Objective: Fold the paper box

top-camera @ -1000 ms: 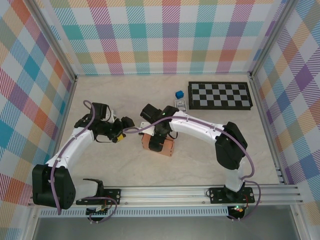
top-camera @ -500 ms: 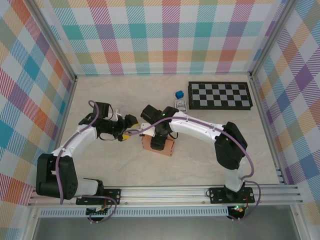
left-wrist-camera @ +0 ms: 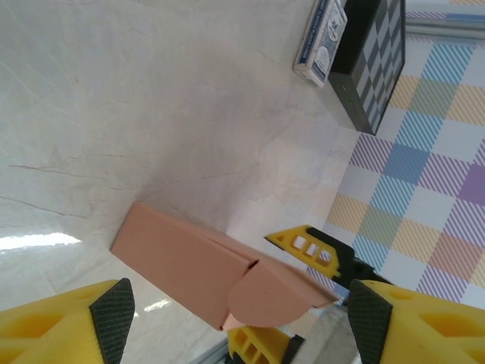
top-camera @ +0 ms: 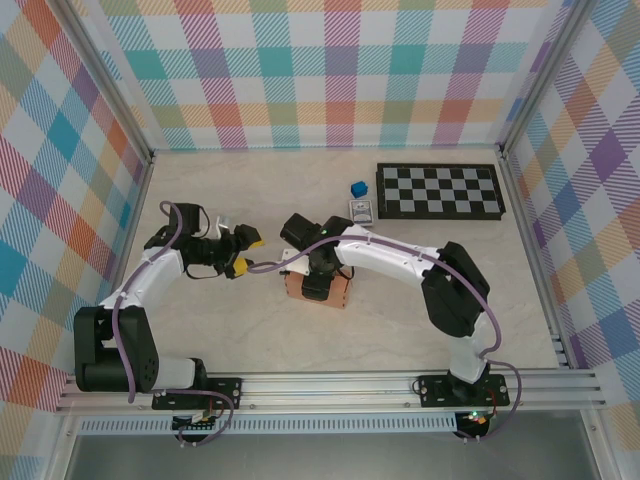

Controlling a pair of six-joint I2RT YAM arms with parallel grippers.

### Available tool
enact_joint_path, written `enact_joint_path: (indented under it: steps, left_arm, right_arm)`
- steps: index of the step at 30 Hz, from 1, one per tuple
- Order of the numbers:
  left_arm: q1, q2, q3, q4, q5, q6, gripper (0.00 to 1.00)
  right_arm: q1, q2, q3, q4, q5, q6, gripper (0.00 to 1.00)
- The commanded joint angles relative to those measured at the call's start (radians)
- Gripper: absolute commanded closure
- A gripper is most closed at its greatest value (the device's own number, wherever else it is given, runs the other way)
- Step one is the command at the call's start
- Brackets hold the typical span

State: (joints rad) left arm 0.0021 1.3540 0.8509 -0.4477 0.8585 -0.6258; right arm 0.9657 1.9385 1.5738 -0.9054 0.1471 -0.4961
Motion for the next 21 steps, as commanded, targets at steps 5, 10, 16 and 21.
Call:
enact_joint_path:
  steps: [5,10,16,21]
  left_arm:
    - [0.003,0.009,-0.023,0.083,0.153,-0.075,0.25]
    - [-0.032,0.047,0.01,0.116,0.157,-0.136,0.25]
    - [-0.132,0.104,0.051,0.161,0.14,-0.196,0.25]
    - [-0.172,0.1,0.036,0.196,0.137,-0.215,0.25]
  right_arm:
    - [0.003,-0.01,-0.044,0.017,-0.001,-0.025,0.41]
    - [0.004,-0.084,-0.13,0.105,-0.051,-0.073,0.43]
    - [-0.005,-0.064,-0.109,0.09,-0.064,-0.07,0.41]
    - [-0.021,-0.054,-0.091,0.076,-0.128,-0.051,0.36]
